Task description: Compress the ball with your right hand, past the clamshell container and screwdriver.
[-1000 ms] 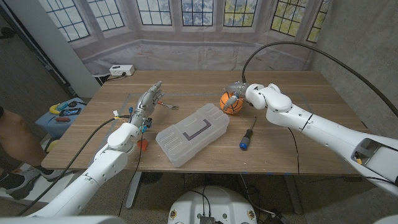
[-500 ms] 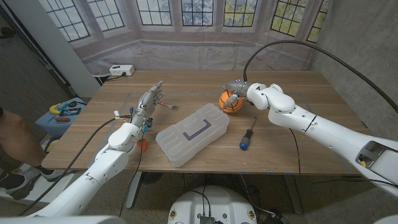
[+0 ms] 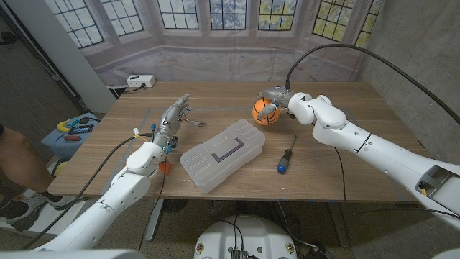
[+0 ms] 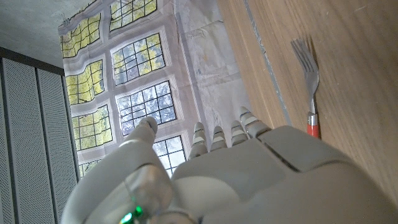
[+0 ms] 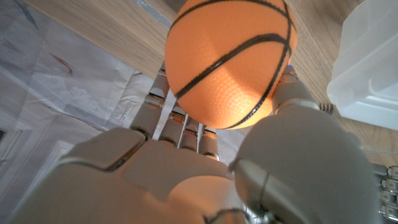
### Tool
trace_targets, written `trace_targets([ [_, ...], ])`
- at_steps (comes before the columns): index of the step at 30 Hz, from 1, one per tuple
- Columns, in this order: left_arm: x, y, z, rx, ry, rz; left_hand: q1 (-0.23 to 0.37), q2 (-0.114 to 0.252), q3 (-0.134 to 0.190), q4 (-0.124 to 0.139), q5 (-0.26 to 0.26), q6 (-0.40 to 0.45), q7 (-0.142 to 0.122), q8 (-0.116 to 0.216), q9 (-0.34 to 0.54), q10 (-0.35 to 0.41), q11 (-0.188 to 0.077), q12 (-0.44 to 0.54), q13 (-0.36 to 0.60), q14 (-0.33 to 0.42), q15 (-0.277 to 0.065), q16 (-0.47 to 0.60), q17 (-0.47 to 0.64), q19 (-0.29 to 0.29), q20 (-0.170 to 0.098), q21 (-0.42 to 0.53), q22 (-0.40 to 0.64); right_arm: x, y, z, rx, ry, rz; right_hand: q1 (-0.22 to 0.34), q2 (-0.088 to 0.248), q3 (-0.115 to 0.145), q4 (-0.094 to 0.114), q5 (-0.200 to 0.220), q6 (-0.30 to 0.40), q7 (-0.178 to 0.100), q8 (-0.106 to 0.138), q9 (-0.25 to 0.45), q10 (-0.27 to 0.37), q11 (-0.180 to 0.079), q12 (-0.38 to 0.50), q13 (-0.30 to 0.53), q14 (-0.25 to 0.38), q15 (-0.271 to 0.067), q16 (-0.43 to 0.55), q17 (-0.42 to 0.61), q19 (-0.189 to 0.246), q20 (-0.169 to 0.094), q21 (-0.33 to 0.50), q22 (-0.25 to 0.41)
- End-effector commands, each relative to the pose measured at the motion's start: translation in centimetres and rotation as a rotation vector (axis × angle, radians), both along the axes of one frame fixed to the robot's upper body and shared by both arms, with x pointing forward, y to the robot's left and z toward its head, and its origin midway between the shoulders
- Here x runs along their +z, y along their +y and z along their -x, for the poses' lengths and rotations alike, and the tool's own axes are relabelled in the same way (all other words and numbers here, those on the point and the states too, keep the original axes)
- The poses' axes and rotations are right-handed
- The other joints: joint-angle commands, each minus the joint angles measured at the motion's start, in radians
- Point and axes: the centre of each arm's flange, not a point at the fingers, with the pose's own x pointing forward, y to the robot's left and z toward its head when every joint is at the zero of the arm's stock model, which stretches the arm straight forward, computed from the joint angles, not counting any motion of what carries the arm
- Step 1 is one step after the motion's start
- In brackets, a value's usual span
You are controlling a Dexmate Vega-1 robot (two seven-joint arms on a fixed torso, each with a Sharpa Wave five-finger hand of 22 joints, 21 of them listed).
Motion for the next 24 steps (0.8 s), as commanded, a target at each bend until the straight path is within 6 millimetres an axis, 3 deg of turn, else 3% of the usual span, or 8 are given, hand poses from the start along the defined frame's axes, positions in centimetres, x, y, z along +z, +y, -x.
trace_targets([
  [1, 0.3, -0.3, 0.0, -0.004, -0.006, -0.005, -0.008, -0.002, 0.006, -0.004, 0.006, 0.011, 0.000, 0.003, 0.006, 0.004, -0.001, 0.006, 0.002, 0.005, 0.002, 0.003, 0.004, 0.003, 0.007, 0.001, 0.004, 1.7, -0.9, 1.0, 0.078, 0.005, -0.152, 0.029, 0.015, 0.005, 0.001, -0.001, 0.016, 0.004, 0.009, 0.003, 0.018, 0.003, 0.010, 0.004, 0.018, -0.040, 0.009, 0.009, 0.015, 0.000, 0.008, 0.005],
  [24, 0.5, -0.3, -0.3, -0.003, -0.002, -0.002, -0.012, -0.002, 0.011, -0.008, 0.006, 0.011, 0.000, 0.001, 0.006, 0.005, 0.000, 0.006, 0.002, 0.005, 0.002, 0.003, 0.003, 0.004, 0.007, 0.001, 0.004, 3.4, -4.1, 0.2, 0.240, 0.138, -0.511, 0.056, 0.015, -0.002, -0.002, -0.008, 0.038, 0.016, 0.016, 0.005, 0.034, 0.010, 0.027, 0.014, 0.036, -0.046, 0.028, 0.042, 0.032, -0.009, 0.013, 0.006],
])
